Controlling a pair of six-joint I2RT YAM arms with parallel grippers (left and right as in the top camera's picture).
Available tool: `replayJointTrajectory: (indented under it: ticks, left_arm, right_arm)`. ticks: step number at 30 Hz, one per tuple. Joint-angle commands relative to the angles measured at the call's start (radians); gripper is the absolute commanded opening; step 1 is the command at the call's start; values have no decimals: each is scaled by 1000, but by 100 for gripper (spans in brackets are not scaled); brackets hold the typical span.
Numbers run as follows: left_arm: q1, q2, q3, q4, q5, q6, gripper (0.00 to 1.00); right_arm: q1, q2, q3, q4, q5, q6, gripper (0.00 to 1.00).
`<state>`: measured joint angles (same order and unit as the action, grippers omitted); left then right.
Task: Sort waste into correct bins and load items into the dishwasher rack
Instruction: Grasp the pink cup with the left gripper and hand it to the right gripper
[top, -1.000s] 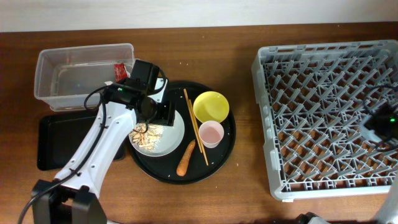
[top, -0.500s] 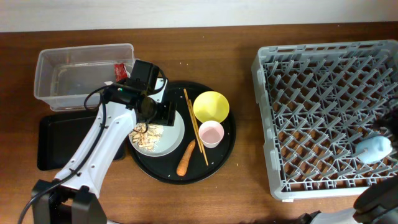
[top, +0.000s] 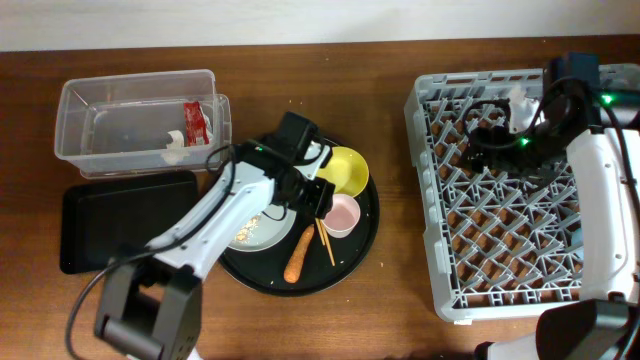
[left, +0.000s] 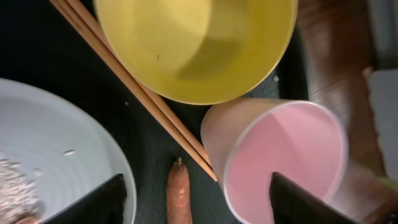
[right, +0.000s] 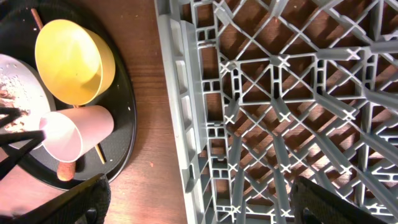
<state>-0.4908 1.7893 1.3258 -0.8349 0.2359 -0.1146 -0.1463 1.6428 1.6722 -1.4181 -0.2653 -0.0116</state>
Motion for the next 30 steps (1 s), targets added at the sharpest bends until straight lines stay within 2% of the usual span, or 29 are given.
replayJointTrajectory:
  ticks: [1,2,3,4,8,11,12,14,16,18,20,23,26,30]
  left_arm:
    - [-31,55,3,2,11,14,57]
    - [-35,60,3,6,11,14,38]
    - [-35,60,3,17,11,14,8]
    - [-35,60,3,27,11,14,0]
    - [14,24,11,26,72,14,0]
    - [194,-76,64,37,354,14,0]
    - [270,-98,67,66,498,14,0]
    - [405,-100,67,130,848,13,0]
    - [442,-100,67,168,1039,14,0]
    - [441,-100,67,218,1169,13,0]
    - [437,-100,67,230,1228,13,0]
    - [426,-100,67,233,1286,13,0]
    - [422,-100,67,233,1283,5,0]
    - [391,-100,67,233,1283,-2,0]
  right_arm:
    - [9,-20,13,-2,18,-15,92]
    - [9,-20,13,-2,18,-15,92]
    - [9,-20,13,-2,18,-15,92]
    - [9,-20,13,-2,19,-15,92]
    - [8,-20,13,1,95,-10,92]
    - [-3,-20,13,46,84,13,94]
    - [-5,-20,13,62,7,1,97]
    - [14,-20,13,79,-380,-224,96]
    - [72,-20,13,78,-638,-413,100]
    - [136,-20,13,79,-747,-513,99]
    - [210,-20,13,87,-839,-607,98]
    - [316,-20,13,198,-898,-617,99]
    - [379,-20,13,283,-943,-616,100]
    - [441,-20,13,354,-942,-616,87]
